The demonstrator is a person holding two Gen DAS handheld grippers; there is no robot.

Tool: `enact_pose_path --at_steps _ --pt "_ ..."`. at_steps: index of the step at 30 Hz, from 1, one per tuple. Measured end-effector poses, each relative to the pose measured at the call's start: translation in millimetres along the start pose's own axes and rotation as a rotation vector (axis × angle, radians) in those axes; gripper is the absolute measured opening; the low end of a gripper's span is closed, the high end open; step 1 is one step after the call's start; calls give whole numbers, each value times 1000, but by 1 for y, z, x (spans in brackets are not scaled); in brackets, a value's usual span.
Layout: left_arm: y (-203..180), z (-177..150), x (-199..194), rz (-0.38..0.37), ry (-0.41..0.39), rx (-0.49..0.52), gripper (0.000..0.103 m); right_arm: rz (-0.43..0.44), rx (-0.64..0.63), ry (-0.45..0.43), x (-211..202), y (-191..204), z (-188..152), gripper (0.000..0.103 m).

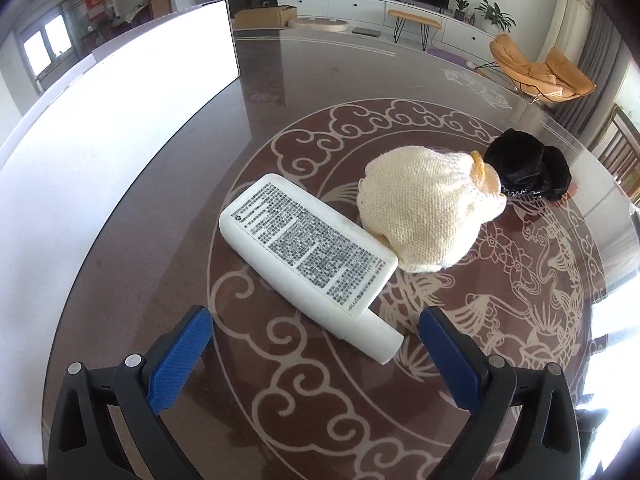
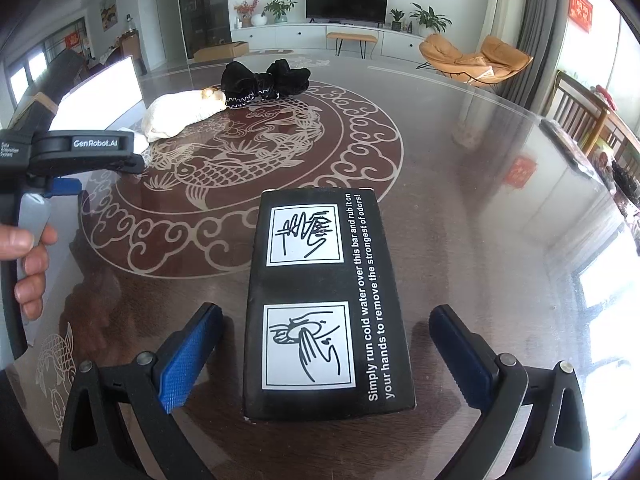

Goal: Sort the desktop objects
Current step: 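Close the left tool on the white lotion bottle and lift it, then carry the lotion bottle and soap box into the bin and open both tools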

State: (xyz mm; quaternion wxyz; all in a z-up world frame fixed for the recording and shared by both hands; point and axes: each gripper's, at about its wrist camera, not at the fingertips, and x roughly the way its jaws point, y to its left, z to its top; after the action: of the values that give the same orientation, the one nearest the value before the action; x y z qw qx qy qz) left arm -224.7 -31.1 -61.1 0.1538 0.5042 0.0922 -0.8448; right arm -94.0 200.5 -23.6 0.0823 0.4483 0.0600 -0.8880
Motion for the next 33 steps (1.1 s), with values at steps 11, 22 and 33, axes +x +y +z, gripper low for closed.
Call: enact_pose_path --at_steps 11,22,33 --pt "66 -20 -17 -115 -23 117 103 -2 -2 -1 0 0 0 103" --pt "30 20 10 -19 -30 72 103 -5 -2 -2 1 1 1 103" --pt "89 -22 -34 -226 -124 146 51 9 9 3 2 -1 1 103"
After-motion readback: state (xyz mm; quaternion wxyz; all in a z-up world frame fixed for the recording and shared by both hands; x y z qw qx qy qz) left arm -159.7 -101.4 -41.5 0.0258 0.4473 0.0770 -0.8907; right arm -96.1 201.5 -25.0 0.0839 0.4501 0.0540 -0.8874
